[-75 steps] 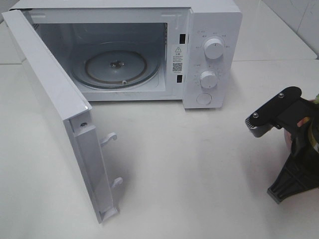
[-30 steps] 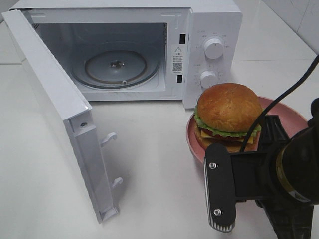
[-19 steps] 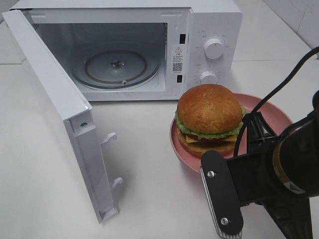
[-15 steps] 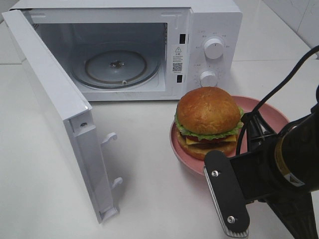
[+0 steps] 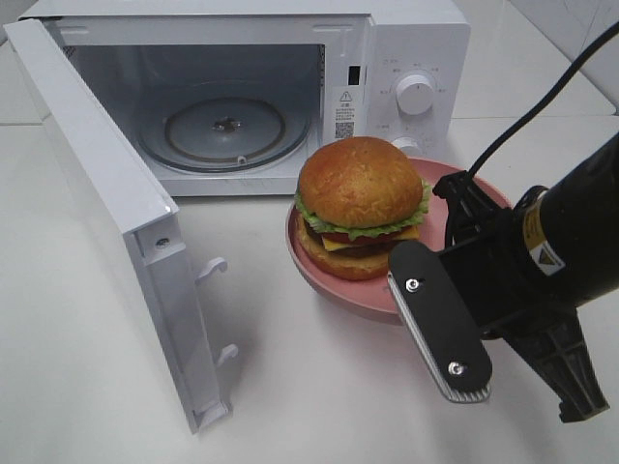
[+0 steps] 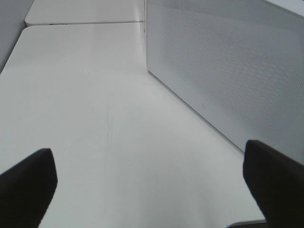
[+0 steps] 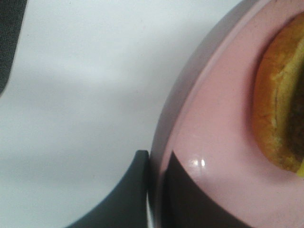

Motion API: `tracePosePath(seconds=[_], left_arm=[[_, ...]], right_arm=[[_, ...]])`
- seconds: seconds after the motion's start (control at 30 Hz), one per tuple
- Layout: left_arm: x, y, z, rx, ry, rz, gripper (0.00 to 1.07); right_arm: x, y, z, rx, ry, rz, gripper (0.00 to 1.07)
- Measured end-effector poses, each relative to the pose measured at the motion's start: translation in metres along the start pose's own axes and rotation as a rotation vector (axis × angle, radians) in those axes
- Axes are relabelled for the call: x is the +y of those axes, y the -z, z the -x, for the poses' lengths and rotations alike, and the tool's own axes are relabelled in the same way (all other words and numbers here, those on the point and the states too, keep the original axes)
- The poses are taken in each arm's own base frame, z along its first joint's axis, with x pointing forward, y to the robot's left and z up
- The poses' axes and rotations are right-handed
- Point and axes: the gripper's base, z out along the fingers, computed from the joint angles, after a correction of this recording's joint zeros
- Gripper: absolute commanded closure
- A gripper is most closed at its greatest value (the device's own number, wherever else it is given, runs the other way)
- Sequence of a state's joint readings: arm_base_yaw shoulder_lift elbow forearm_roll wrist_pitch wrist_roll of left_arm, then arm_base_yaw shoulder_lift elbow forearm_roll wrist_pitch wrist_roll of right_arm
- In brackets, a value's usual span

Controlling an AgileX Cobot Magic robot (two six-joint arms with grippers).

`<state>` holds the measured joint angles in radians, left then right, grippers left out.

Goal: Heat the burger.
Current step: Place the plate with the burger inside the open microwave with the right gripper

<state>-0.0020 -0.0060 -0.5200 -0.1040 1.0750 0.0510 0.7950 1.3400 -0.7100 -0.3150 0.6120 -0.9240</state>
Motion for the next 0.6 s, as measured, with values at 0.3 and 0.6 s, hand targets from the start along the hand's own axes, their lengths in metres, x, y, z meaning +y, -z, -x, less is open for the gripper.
tracePosePath(seconds=[0.3,0.6], left_arm=[[0.000,0.000,0.000,0.000,0.000,0.000,0.07],[0.000,0.000,0.000,0.000,0.000,0.000,0.07]], right_arm=[[-0.014,0.005,-0.011,-0.071,0.045,0.019,1.07],[-0.024,0.007,-0.023,-0.087,0.114,0.011,1.07]])
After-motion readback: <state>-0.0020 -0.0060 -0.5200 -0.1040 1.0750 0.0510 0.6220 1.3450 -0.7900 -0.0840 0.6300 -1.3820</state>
